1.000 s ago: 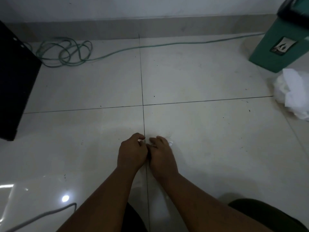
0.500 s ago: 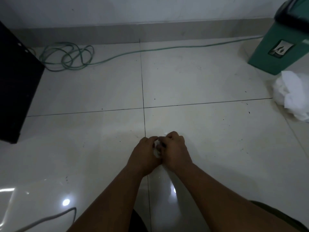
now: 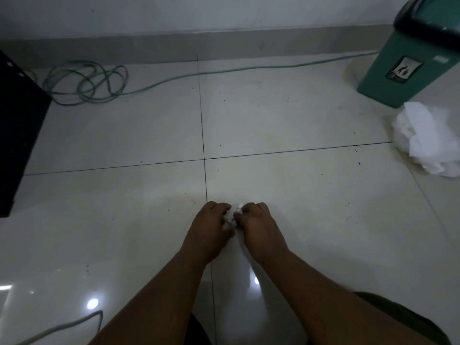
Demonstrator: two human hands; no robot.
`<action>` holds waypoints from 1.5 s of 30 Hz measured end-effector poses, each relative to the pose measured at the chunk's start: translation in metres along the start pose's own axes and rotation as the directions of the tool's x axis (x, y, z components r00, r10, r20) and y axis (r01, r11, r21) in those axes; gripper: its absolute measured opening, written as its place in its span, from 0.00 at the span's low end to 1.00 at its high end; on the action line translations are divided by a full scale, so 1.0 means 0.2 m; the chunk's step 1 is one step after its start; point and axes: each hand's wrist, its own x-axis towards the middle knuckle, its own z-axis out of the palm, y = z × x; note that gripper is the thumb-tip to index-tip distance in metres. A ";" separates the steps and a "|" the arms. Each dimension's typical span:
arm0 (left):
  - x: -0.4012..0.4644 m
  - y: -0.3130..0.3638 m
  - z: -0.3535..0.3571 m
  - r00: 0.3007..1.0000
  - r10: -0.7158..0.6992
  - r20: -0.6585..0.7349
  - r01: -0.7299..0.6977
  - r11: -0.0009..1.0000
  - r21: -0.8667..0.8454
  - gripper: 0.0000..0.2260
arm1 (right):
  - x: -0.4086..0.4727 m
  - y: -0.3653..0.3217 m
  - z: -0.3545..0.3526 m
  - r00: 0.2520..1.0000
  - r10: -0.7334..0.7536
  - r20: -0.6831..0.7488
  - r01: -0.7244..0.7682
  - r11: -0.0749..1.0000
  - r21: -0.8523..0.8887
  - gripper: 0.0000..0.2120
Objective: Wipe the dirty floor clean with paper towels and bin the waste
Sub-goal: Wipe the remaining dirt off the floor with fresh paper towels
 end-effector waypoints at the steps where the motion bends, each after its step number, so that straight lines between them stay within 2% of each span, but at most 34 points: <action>1: 0.00 0.00 0.00 1.000 0.007 0.003 -0.007 1.000 -0.021 0.24 | 0.00 0.00 0.00 1.000 -0.008 0.014 0.009 0.999 -0.037 0.16; 7: -0.03 0.02 0.01 0.999 0.021 0.025 -0.017 0.989 -0.148 0.25 | -0.06 0.03 -0.08 0.991 0.070 0.111 -0.055 0.990 -0.128 0.17; 10: -0.03 0.02 0.01 0.999 0.035 0.004 -0.035 0.990 -0.139 0.26 | -0.09 0.08 -0.13 0.979 0.193 0.071 -0.183 0.976 -0.121 0.17; 13: -0.02 0.01 0.00 0.996 0.001 -0.094 -0.014 0.991 -0.135 0.21 | -0.10 0.11 -0.15 0.951 0.310 -0.005 -0.310 0.947 -0.084 0.17; 17: -0.01 -0.03 -0.06 0.957 -0.055 -0.284 0.026 0.994 -0.103 0.19 | -0.03 0.07 -0.15 0.930 0.358 -0.082 -0.362 0.931 -0.046 0.16; 22: -0.02 -0.17 -0.16 0.909 -0.228 -0.348 0.178 0.969 -0.171 0.20 | 0.14 -0.04 -0.09 0.946 0.295 -0.134 -0.298 0.955 0.003 0.16; 26: -0.03 -0.23 -0.20 0.883 -0.282 -0.377 0.207 0.952 -0.227 0.19 | 0.25 -0.17 -0.02 0.978 0.179 -0.104 -0.176 0.983 0.044 0.12; 31: -0.01 -0.22 -0.18 0.892 -0.268 -0.364 0.202 0.957 -0.208 0.19 | 0.24 -0.33 0.08 0.999 -0.010 -0.033 0.009 1.000 -0.012 0.15; 34: 0.00 -0.20 -0.17 0.913 -0.231 -0.337 0.182 0.968 -0.171 0.19 | 0.17 -0.33 0.11 0.999 -0.044 0.014 0.045 0.998 -0.037 0.12; 39: -0.01 -0.20 -0.17 0.935 -0.179 -0.306 0.135 0.978 -0.160 0.17 | 0.02 -0.24 0.08 0.986 -0.127 0.104 0.136 0.988 -0.078 0.16; 45: -0.03 -0.16 -0.16 0.950 -0.166 -0.266 0.130 0.980 -0.148 0.16 | -0.13 -0.02 -0.07 0.976 -0.154 0.154 0.168 0.982 -0.084 0.18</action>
